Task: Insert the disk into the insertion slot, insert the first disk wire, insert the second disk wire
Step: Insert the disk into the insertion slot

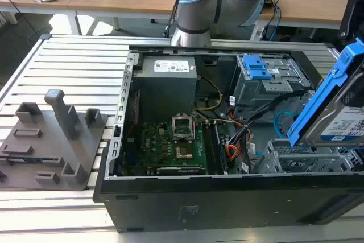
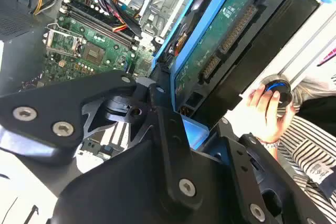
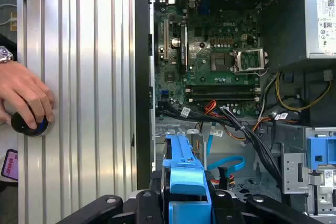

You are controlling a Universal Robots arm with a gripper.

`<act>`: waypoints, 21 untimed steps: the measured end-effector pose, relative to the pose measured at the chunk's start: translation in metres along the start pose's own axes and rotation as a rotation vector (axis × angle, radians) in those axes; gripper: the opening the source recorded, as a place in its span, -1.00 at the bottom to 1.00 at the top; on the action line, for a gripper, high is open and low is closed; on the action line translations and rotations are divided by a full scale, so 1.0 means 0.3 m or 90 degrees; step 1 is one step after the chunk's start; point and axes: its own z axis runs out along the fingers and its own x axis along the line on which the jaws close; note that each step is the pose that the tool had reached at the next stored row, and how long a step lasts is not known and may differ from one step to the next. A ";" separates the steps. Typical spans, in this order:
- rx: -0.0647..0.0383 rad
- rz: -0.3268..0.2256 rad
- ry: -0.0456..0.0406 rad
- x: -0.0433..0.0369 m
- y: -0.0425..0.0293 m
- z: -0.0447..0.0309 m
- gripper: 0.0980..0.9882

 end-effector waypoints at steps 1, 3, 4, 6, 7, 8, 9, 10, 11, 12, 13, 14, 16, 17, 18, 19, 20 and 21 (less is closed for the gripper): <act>0.000 0.000 0.0001 0.000 0.000 0.000 -0.39; 0.000 0.000 0.0000 0.000 0.000 0.010 -0.39; 0.000 0.000 0.0000 0.000 0.000 0.013 -0.39; 0.000 0.000 0.0000 0.000 -0.001 0.018 -0.39; 0.000 0.000 0.0000 0.000 -0.001 0.020 -0.39; 0.000 0.000 0.0000 0.000 -0.001 0.023 -0.39; 0.000 0.000 0.0000 0.000 -0.001 0.026 -0.39; 0.000 0.000 0.0000 0.000 -0.001 0.030 -0.39; 0.000 0.000 0.0000 0.000 -0.001 0.033 -0.39; 0.000 0.000 0.0000 0.000 -0.001 0.035 -0.39; 0.000 0.000 0.0000 0.000 -0.002 0.037 -0.39; 0.000 0.000 0.0000 0.000 -0.002 0.038 -0.39; 0.000 0.000 0.0000 0.000 -0.002 0.045 -0.39; 0.000 0.000 0.0000 0.000 -0.002 0.048 -0.39; 0.000 0.000 0.0000 0.000 -0.002 0.052 -0.39; 0.000 0.000 0.0000 0.000 -0.002 0.057 -0.39; 0.000 0.000 0.0000 0.000 -0.003 0.063 -0.39; 0.000 0.000 0.0000 0.000 -0.003 0.066 -0.39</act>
